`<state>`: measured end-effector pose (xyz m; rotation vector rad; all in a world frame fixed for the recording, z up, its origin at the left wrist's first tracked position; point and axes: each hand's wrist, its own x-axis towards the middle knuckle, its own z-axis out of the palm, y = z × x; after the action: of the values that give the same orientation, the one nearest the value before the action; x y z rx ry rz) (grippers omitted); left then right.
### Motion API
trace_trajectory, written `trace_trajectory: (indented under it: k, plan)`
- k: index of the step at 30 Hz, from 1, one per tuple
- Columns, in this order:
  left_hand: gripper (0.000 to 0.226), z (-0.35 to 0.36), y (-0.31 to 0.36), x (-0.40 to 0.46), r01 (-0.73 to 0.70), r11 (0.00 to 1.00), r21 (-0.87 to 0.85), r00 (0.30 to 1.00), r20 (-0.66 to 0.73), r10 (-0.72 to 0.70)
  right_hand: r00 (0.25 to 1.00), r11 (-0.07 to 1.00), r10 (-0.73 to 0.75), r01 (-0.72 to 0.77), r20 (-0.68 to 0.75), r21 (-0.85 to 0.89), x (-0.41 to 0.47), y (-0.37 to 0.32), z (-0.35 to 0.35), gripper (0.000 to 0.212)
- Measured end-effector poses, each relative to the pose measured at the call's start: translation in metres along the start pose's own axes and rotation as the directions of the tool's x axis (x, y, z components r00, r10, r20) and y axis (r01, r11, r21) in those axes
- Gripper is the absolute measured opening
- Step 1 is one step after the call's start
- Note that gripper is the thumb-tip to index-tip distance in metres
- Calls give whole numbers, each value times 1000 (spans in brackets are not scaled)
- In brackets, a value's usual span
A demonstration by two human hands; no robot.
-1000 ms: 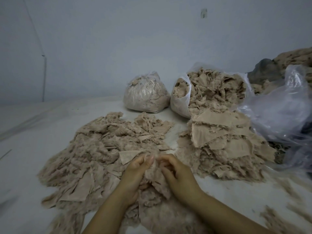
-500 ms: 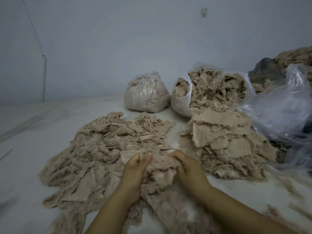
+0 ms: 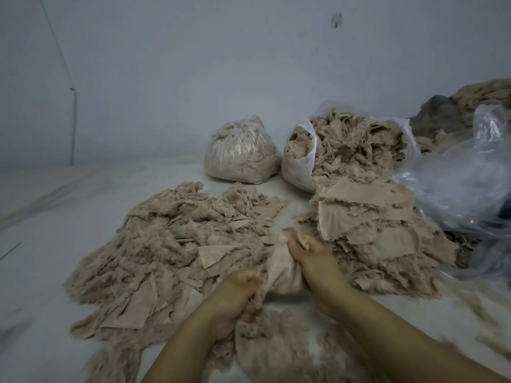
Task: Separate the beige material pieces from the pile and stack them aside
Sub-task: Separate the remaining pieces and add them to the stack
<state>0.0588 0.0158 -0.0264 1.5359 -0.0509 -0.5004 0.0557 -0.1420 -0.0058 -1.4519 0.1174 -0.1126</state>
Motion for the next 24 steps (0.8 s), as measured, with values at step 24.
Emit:
trace_trajectory:
  k: [24]
  plan:
    - [34,-39,10,-12,-101,992,78,995,14,100,996,994,-54,48,-70,-94,-4,-33,-47,28]
